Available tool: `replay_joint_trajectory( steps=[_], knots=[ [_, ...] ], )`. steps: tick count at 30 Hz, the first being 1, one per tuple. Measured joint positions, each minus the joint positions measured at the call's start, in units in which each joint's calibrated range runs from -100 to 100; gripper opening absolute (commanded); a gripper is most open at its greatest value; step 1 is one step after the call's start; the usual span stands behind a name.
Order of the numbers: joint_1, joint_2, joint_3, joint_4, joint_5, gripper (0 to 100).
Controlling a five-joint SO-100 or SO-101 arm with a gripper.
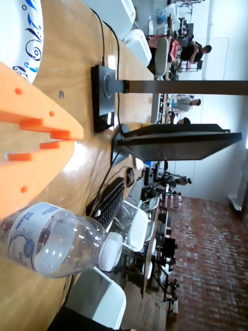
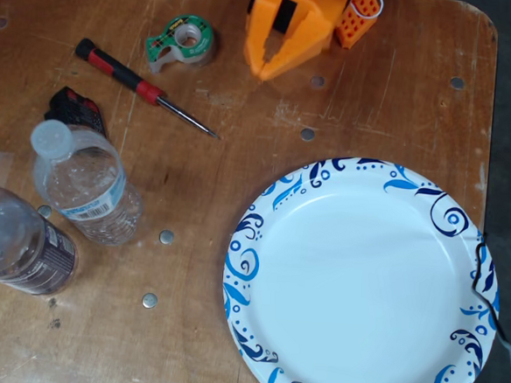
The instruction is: Move the bottles to the plate
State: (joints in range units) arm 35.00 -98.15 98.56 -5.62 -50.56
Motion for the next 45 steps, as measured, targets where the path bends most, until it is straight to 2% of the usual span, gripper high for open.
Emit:
replay_joint_trajectory(
  steps=[27,38,42,45],
  knots=[
    [-0.4,0.0,-0.5,0.1,-0.2,1],
    [-0.2,0.0,-12.7,17.7,-0.2,1],
    [0.7,2.3,-15.0,19.4,-0.2,1],
    [5.7,6.0,-17.4,19.4,-0.3,1]
  ],
)
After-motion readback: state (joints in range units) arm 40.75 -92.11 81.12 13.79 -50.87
